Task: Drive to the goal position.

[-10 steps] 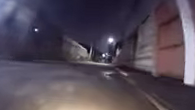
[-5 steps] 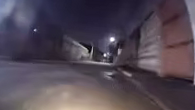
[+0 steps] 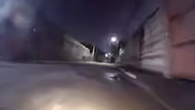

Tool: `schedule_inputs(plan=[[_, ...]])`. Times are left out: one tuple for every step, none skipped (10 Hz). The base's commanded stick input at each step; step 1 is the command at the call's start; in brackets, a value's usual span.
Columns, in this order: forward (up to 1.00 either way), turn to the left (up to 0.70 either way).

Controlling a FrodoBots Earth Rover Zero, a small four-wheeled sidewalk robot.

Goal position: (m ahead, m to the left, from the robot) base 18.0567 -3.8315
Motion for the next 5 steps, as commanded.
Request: schedule_inputs(plan=[[0.70,0.02],[0.70,0.02],[0.70,0.02],[0.70,0.02],[0.70,0.02]])
